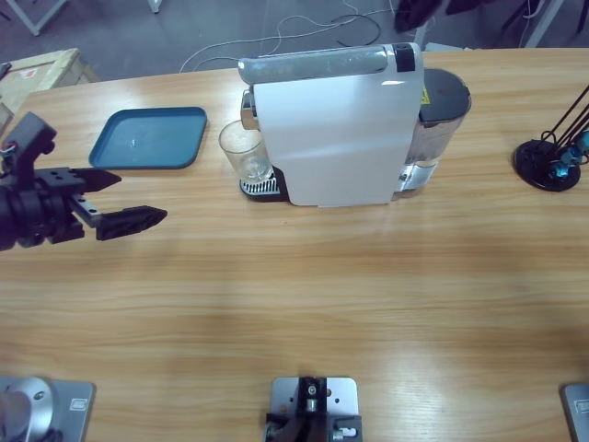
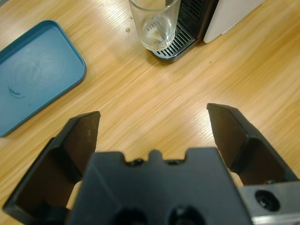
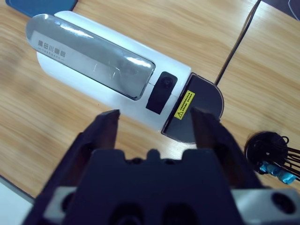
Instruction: Pour coffee
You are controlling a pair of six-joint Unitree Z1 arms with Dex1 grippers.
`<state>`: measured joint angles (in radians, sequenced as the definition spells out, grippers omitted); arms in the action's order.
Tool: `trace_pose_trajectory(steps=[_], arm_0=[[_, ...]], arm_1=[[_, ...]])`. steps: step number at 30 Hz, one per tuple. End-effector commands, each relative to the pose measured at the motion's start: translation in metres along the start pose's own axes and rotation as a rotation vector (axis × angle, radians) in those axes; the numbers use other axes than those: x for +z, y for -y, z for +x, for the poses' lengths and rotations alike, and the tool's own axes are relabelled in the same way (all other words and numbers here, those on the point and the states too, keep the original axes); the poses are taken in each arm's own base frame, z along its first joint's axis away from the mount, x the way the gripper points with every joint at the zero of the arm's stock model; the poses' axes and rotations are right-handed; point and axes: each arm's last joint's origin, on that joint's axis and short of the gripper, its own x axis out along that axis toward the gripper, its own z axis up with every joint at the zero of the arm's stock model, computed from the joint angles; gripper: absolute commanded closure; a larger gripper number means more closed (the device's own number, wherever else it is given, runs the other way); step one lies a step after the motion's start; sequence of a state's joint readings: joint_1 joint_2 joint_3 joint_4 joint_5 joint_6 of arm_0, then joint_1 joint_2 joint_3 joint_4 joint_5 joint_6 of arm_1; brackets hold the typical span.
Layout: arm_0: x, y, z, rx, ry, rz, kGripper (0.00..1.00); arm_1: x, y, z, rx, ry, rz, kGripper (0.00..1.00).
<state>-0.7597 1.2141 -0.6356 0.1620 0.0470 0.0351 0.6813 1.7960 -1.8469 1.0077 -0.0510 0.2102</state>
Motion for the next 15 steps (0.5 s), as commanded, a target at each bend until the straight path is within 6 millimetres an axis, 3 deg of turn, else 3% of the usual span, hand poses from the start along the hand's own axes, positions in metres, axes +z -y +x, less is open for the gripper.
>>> trace_pose_trajectory(steps=[1,15], arm_0=[[-0.0071,0.0019,0.0089,-0.001,-0.043,0.016,0.013],[-0.0070,0.0022,0.0073,-0.009,-0.036,0.016,0.013]], arm_1=[[-0.0031,-0.0039,0.0037,0.004,-0.008,0.002,0.000],[-0.0042,-0.0032,0.0044,-0.008,-0.011,0.009,0.000]])
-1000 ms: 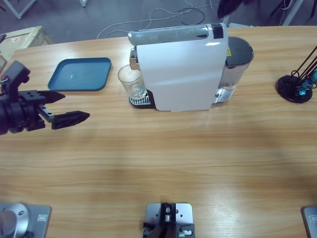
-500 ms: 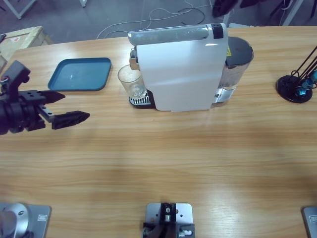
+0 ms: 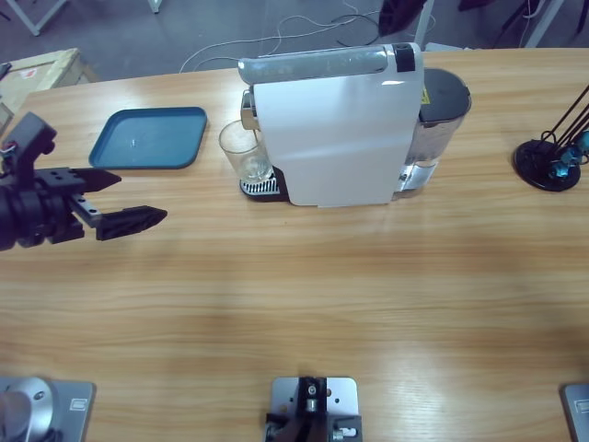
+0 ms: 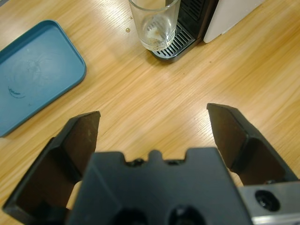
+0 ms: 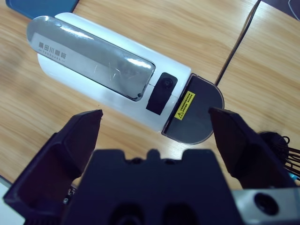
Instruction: Pour coffee
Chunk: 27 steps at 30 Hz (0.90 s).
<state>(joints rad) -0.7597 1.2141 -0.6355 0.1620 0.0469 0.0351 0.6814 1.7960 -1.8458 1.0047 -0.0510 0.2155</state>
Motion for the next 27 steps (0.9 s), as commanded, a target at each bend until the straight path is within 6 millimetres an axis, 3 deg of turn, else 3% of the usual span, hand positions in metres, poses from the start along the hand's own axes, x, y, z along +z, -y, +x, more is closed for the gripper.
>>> trace_pose_trajectory(steps=[1,11,27], arm_0=[[-0.007,0.002,0.007,-0.008,-0.035,0.016,0.013],[-0.007,0.002,0.004,-0.007,-0.024,0.015,0.013],[-0.015,0.004,0.004,-0.019,-0.041,0.024,0.013]], arm_1=[[-0.004,-0.003,0.004,-0.008,-0.012,0.004,0.000],[-0.001,-0.003,0.001,-0.014,0.005,0.006,0.000],[-0.002,-0.003,-0.024,0.027,0.068,0.019,0.000]])
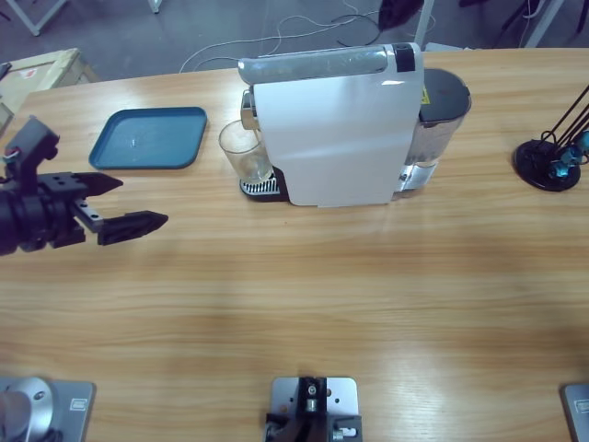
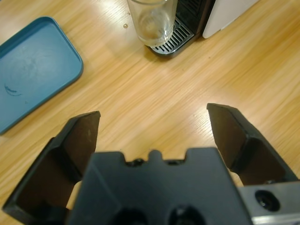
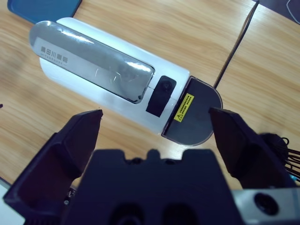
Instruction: Pour coffee
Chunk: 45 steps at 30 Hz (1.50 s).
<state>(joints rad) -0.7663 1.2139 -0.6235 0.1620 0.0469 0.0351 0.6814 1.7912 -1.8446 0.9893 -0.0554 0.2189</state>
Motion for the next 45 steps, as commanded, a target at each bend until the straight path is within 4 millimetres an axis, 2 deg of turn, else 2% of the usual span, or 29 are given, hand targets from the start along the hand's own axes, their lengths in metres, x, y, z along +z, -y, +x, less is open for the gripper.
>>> trace_pose_trajectory(steps=[1,3,5,9,12,13,16,19,22,27,39,45], arm_0=[[-0.011,0.003,0.002,-0.015,-0.027,0.018,0.013],[-0.011,0.003,0.001,-0.015,-0.021,0.016,0.013],[-0.010,0.004,-0.001,-0.017,-0.014,0.018,0.013],[-0.012,0.008,-0.013,-0.039,0.029,0.037,0.013],[-0.017,0.008,-0.021,-0.044,0.040,0.050,0.013],[-0.019,0.008,-0.022,-0.045,0.040,0.050,0.013],[-0.023,0.008,-0.023,-0.049,0.035,0.043,0.013],[-0.025,0.008,-0.024,-0.053,0.038,0.045,0.013],[-0.025,0.011,-0.022,-0.093,0.044,0.048,0.013],[-0.024,0.014,-0.021,-0.158,0.072,0.046,0.013],[-0.023,0.014,-0.027,-0.170,0.101,0.042,0.013],[-0.025,0.006,-0.034,-0.163,0.136,0.003,0.013]], arm_1=[[-0.006,-0.003,-0.027,0.029,0.054,0.014,0.000],[-0.016,-0.001,-0.040,0.032,0.072,0.013,0.000],[-0.038,0.002,-0.052,0.037,0.103,0.010,0.000],[-0.106,0.009,-0.065,0.064,0.143,-0.023,0.000],[-0.156,0.020,-0.066,0.056,0.172,-0.037,0.000],[-0.167,0.025,-0.067,0.020,0.180,-0.046,0.000],[-0.193,0.035,-0.059,-0.029,0.174,-0.079,0.000],[-0.211,0.039,-0.047,-0.017,0.202,-0.107,0.000],[-0.217,0.039,-0.048,0.010,0.212,-0.107,0.000],[-0.208,0.034,-0.053,0.072,0.219,-0.134,0.000],[-0.210,0.033,-0.049,0.101,0.194,-0.158,0.000],[-0.214,0.033,-0.048,0.110,0.171,-0.145,0.000]])
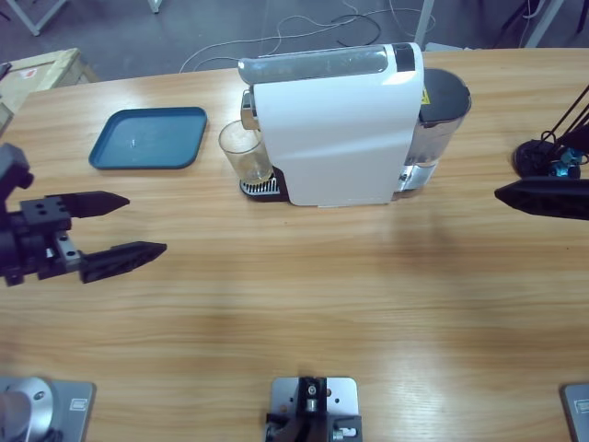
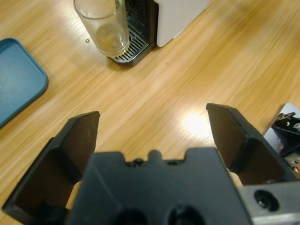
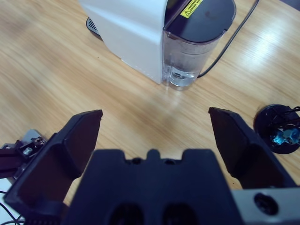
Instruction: Pour coffee
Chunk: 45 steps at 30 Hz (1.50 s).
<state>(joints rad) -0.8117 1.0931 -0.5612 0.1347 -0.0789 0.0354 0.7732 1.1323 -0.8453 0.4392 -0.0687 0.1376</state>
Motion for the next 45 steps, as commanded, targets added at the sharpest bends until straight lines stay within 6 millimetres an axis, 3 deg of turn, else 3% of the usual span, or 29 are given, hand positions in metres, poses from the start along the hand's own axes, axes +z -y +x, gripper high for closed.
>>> trace_pose_trajectory(steps=[1,9,15,24,29,34,45], arm_0=[[-0.006,-0.005,-0.012,-0.001,0.048,-0.029,0.013],[0.003,-0.006,-0.007,-0.022,0.041,-0.031,0.013],[0.002,-0.014,-0.020,-0.042,0.100,-0.083,0.013],[0.010,-0.020,-0.014,-0.037,0.085,-0.090,0.013],[0.025,-0.028,-0.010,-0.014,0.092,-0.080,0.013],[0.025,-0.031,0.004,-0.058,0.055,-0.043,0.013],[0.023,-0.030,0.000,-0.058,0.074,-0.031,0.013]], arm_1=[[-0.008,-0.001,-0.001,0.026,-0.030,-0.006,0.000],[-0.014,0.000,0.000,0.018,-0.058,0.000,0.000],[-0.011,-0.002,0.009,0.016,-0.074,0.004,0.000],[-0.010,-0.002,0.010,0.016,-0.079,0.011,0.000],[-0.011,-0.002,0.013,0.018,-0.086,0.016,0.000],[-0.011,-0.002,0.011,0.020,-0.083,0.019,0.000],[-0.012,-0.002,0.014,0.014,-0.095,0.035,0.000]])
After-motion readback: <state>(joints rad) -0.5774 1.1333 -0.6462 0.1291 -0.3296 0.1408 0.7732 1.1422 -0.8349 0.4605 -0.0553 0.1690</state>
